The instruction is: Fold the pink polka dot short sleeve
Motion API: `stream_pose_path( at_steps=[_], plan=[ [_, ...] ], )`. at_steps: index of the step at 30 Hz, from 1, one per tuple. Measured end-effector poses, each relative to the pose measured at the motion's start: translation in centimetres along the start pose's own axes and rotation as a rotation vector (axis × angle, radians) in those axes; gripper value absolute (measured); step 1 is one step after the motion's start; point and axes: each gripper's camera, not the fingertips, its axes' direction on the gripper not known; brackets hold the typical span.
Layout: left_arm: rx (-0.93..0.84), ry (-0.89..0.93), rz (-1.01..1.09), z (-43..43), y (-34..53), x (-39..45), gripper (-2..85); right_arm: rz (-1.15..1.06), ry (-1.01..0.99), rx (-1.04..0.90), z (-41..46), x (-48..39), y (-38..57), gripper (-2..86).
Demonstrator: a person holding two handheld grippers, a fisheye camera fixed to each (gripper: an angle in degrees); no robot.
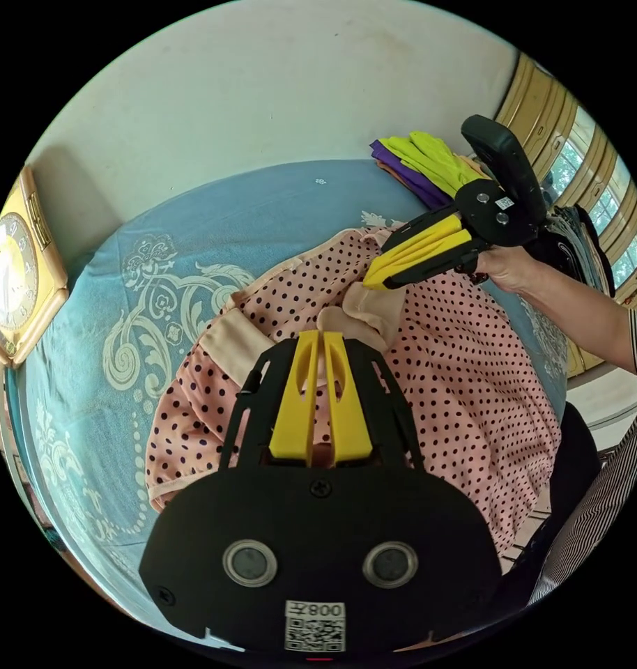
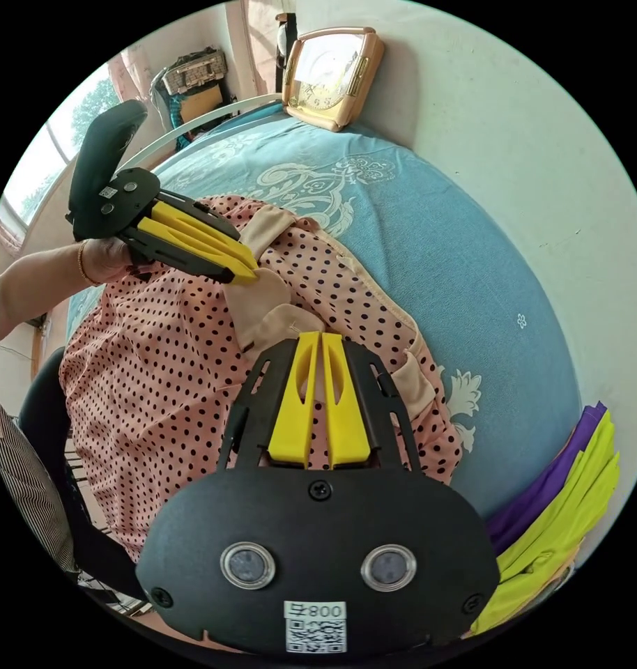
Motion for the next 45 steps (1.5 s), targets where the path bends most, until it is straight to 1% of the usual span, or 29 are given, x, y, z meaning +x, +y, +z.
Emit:
stream_pose_path(
  at_steps=[3, 5, 8, 11, 13, 19, 22, 25, 30, 33, 36, 40, 43, 45],
  plan=[
    [0.056, 0.026, 0.002, -1.3, 1.2, 0.4, 1.2, 0.008, -0.020, 0.059, -1.2, -0.4, 1.2, 0.5],
    [0.073, 0.033, 0.009, -1.9, 2.0, 0.8, 1.2, 0.013, -0.032, 0.123, -2.5, -0.9, 2.7, 0.4],
    [0.075, 0.040, 0.024, -2.5, 3.4, 1.3, 1.1, 0.008, -0.066, 0.170, -3.5, -1.8, 4.7, 0.3],
    [0.049, 0.050, 0.030, -2.4, 5.0, 1.6, 1.3, -0.002, -0.095, 0.170, -3.4, -2.9, 6.6, 0.3],
    [0.022, 0.058, 0.025, -2.1, 5.8, 1.5, 1.5, -0.001, -0.079, 0.149, -3.1, -3.5, 7.5, 0.3],
    [-0.023, 0.074, -0.013, -1.4, 7.5, 0.9, 2.6, 0.067, -0.132, 0.098, -1.4, -3.2, 9.7, 0.2],
    [0.003, 0.092, -0.038, -1.9, 8.0, 0.5, 2.9, 0.097, -0.168, 0.104, -1.2, -2.8, 10.5, 0.1],
    [0.040, 0.095, -0.066, -2.5, 8.3, -0.1, 3.2, 0.110, -0.155, 0.121, -1.5, -2.7, 11.2, 0.1],
    [0.156, 0.131, -0.138, -4.2, 8.4, -1.9, 4.2, 0.082, -0.183, 0.128, -2.4, -2.8, 12.0, 0.8],
    [0.213, 0.172, -0.183, -4.8, 8.6, -3.0, 5.1, 0.119, -0.180, 0.147, -2.7, -2.1, 12.6, 1.0],
    [0.197, 0.132, -0.235, -4.3, 8.1, -4.0, 5.9, 0.212, -0.146, 0.171, -2.9, -0.3, 12.9, 1.5],
    [0.137, 0.017, -0.286, -3.1, 6.8, -5.3, 6.7, 0.312, 0.007, 0.195, -3.1, 2.1, 11.9, 5.5],
    [0.099, -0.030, -0.296, -2.0, 5.6, -6.3, 6.8, 0.323, 0.084, 0.180, -2.6, 3.1, 10.9, 6.5],
    [0.034, -0.068, -0.308, -0.7, 4.8, -6.8, 6.5, 0.309, 0.118, 0.152, -1.7, 3.3, 10.4, 6.6]
  ],
)
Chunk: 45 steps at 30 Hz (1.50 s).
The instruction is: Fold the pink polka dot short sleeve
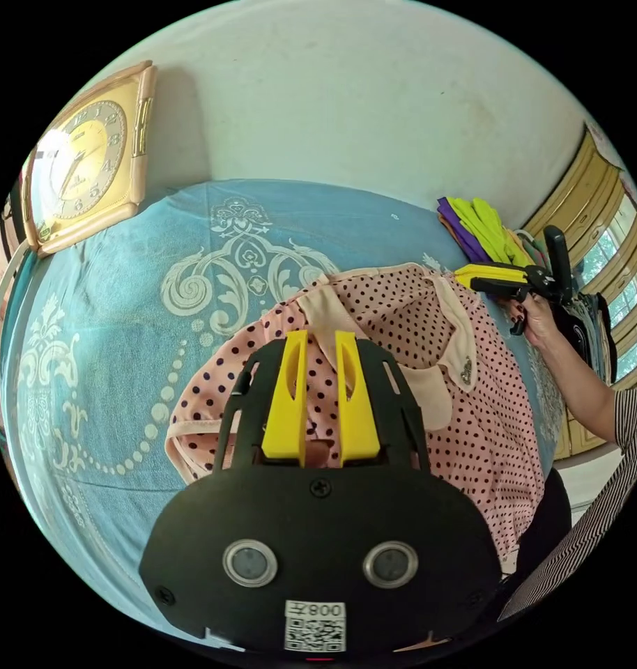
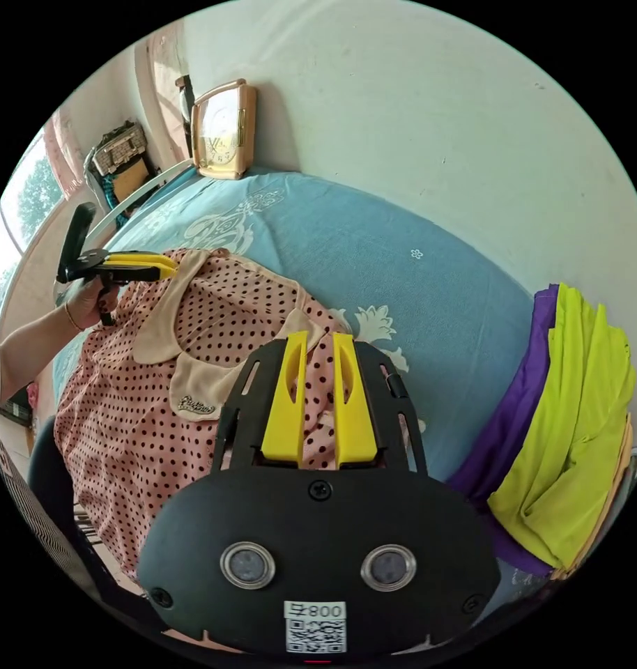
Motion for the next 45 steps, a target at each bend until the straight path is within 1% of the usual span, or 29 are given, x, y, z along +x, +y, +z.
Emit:
stream_pose_path(
  at_steps=[3, 5, 10, 15, 21, 24, 27, 31, 33, 37, 39, 41, 45],
  plan=[
    [-0.003, -0.001, -0.003, 0.4, -0.6, 0.2, 4.9, -0.014, 0.054, -0.081, 2.3, -0.2, -0.2, 6.1],
    [-0.003, -0.028, 0.015, 0.5, -0.9, 0.8, 3.7, -0.035, 0.072, -0.052, 2.4, -0.5, 0.3, 3.5],
    [0.002, -0.074, 0.046, 0.6, -1.9, 2.3, 1.8, -0.039, 0.092, -0.040, 1.8, -0.7, 0.9, 1.5],
    [0.029, -0.099, 0.048, 0.5, -3.3, 3.9, 1.3, -0.005, 0.073, -0.002, 0.5, 0.4, 1.3, 1.0],
    [0.003, -0.120, 0.009, 1.9, -4.7, 4.9, 1.7, 0.034, 0.061, -0.084, 2.2, 2.0, 2.1, 1.0],
    [0.018, -0.106, -0.012, 2.0, -5.1, 5.6, 2.5, 0.048, 0.042, -0.081, 2.2, 2.7, 3.1, 1.2],
    [0.066, -0.091, -0.007, 1.2, -5.2, 6.7, 4.0, 0.067, 0.036, -0.053, 1.3, 3.5, 4.5, 1.8],
    [0.154, -0.078, 0.053, 0.0, -5.5, 9.2, 5.3, 0.139, -0.006, 0.061, -1.4, 5.1, 7.7, 4.1],
    [0.122, -0.074, 0.118, 0.9, -6.9, 11.1, 6.0, 0.159, -0.014, 0.080, -2.0, 5.7, 9.1, 5.9],
    [0.020, -0.117, 0.158, 3.7, -9.8, 13.1, 6.0, 0.173, -0.119, 0.006, -2.0, 6.8, 12.0, 8.0],
    [-0.084, -0.190, 0.152, 5.9, -11.4, 13.8, 4.3, 0.172, -0.091, 0.008, -2.6, 6.8, 13.7, 8.1],
    [-0.064, -0.226, 0.177, 6.2, -12.1, 14.6, 2.7, 0.176, -0.065, 0.020, -3.5, 6.8, 16.2, 7.9],
    [-0.048, -0.272, 0.145, 6.8, -13.1, 15.9, 1.3, 0.192, -0.053, 0.031, -4.6, 7.0, 19.7, 7.2]
  ],
)
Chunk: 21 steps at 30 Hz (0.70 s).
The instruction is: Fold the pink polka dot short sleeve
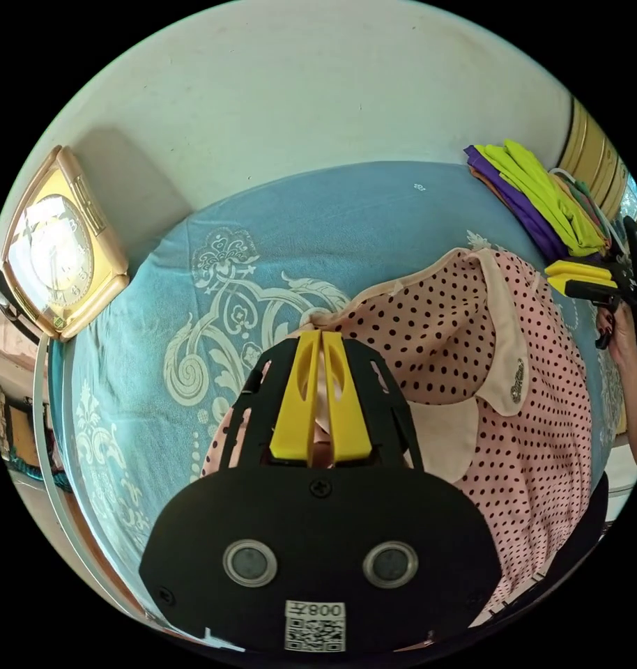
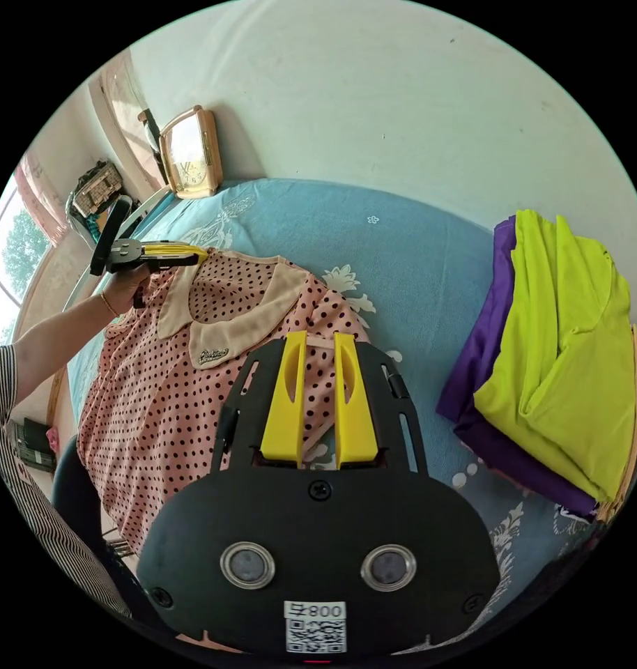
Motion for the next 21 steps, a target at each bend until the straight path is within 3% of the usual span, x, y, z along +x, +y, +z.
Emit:
stream_pose_path(
  at_steps=[4, 10, 15, 21],
  plan=[
    [0.029, 0.007, -0.024, -0.2, -0.6, 1.2, 1.5, 0.026, 0.023, -0.020, -0.5, 0.6, 3.8, 6.9],
    [0.208, 0.193, -0.033, -3.1, -1.1, 4.1, 4.3, 0.189, -0.053, 0.075, -3.1, 2.4, 10.8, 7.2],
    [0.189, 0.460, 0.186, -3.1, -4.2, 11.7, 7.5, 0.314, -0.102, 0.093, -4.2, 3.4, 17.1, 8.0],
    [0.121, 0.516, 0.430, -1.9, -11.1, 21.5, 8.2, 0.403, -0.220, 0.081, -4.0, 4.8, 22.7, 8.2]
  ],
)
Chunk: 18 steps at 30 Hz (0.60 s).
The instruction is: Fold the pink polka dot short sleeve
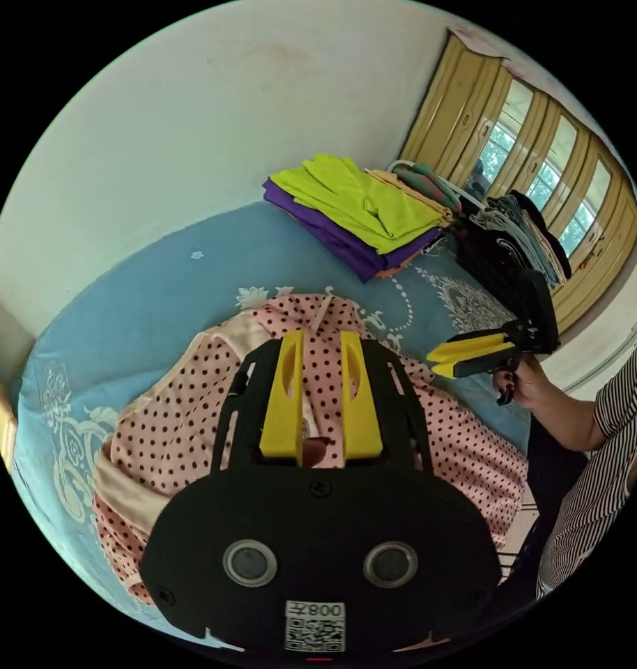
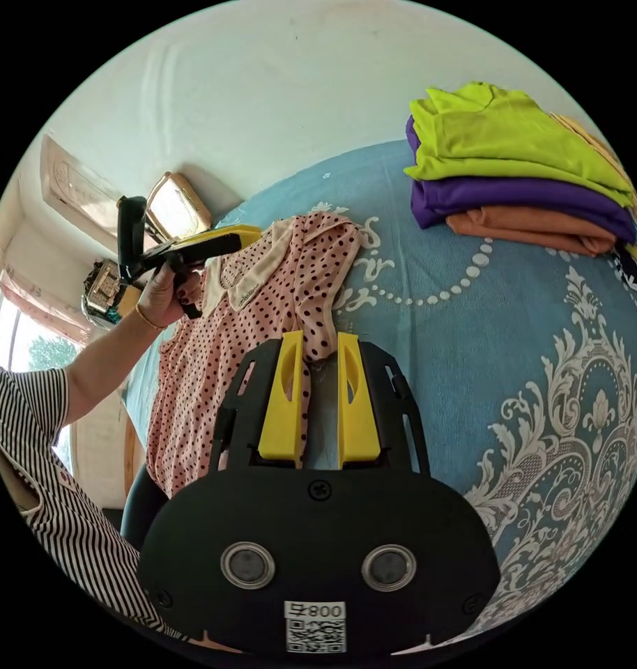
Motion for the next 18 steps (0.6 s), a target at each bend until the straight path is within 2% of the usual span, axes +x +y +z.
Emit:
stream_pose_path(
  at_steps=[10, 12, 16, 18],
  plan=[
    [-0.297, 0.021, 0.126, 8.9, -10.8, 2.0, 8.0, 0.014, -0.157, 0.042, -0.2, 3.4, 4.8, 7.4],
    [-0.399, -0.065, 0.167, 11.0, -11.7, 2.9, 6.3, 0.013, -0.166, 0.043, 0.0, 3.8, 5.5, 6.9],
    [-0.401, -0.111, 0.193, 11.5, -12.6, 4.0, 3.5, 0.031, -0.234, 0.039, 0.2, 4.6, 6.6, 3.8],
    [-0.342, -0.118, 0.179, 10.6, -12.8, 4.3, 2.8, 0.025, -0.250, 0.033, 0.3, 4.6, 7.0, 2.1]
  ],
)
